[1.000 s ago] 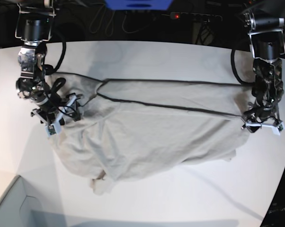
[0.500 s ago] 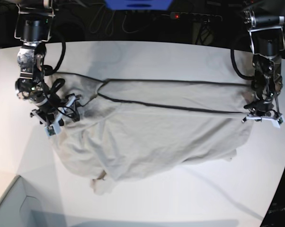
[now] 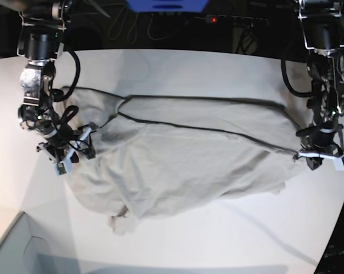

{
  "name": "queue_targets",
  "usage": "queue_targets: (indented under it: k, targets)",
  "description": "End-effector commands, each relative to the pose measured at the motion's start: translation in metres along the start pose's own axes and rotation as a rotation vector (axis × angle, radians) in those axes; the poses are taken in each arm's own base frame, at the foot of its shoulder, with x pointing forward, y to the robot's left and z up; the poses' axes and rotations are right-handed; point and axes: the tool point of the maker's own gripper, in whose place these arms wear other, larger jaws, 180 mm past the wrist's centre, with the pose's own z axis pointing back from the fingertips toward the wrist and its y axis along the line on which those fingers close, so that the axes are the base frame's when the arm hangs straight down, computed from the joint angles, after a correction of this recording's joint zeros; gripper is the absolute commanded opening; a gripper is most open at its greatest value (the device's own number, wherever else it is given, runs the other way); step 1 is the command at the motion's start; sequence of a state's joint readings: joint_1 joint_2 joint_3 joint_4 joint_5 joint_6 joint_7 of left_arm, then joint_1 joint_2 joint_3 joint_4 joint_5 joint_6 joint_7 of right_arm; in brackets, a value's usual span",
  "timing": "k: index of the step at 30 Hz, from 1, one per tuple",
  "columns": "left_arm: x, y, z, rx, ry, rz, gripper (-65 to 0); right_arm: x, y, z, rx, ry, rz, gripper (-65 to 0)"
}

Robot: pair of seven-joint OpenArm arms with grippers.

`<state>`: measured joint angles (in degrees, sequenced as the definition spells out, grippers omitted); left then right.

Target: Layout the t-shirt on the table in an organized manner, then fold the t-shirt properly

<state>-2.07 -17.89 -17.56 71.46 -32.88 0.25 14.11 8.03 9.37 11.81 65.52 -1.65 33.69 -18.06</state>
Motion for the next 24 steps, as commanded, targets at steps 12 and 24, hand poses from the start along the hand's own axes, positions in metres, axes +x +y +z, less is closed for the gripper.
queue_targets:
  k: [12, 24]
  targets:
    - [0.019, 0.000, 0.006, -0.013, -0.060, -0.020, -65.0, 0.013, -0.007, -0.001, -0.002, -0.030, 0.000, -65.0]
    - [0.004, 0.017, 0.014, 0.025, -0.035, 0.001, -65.0, 0.046, 0.020, 0.073, -0.060, -0.202, 0.127, -65.0]
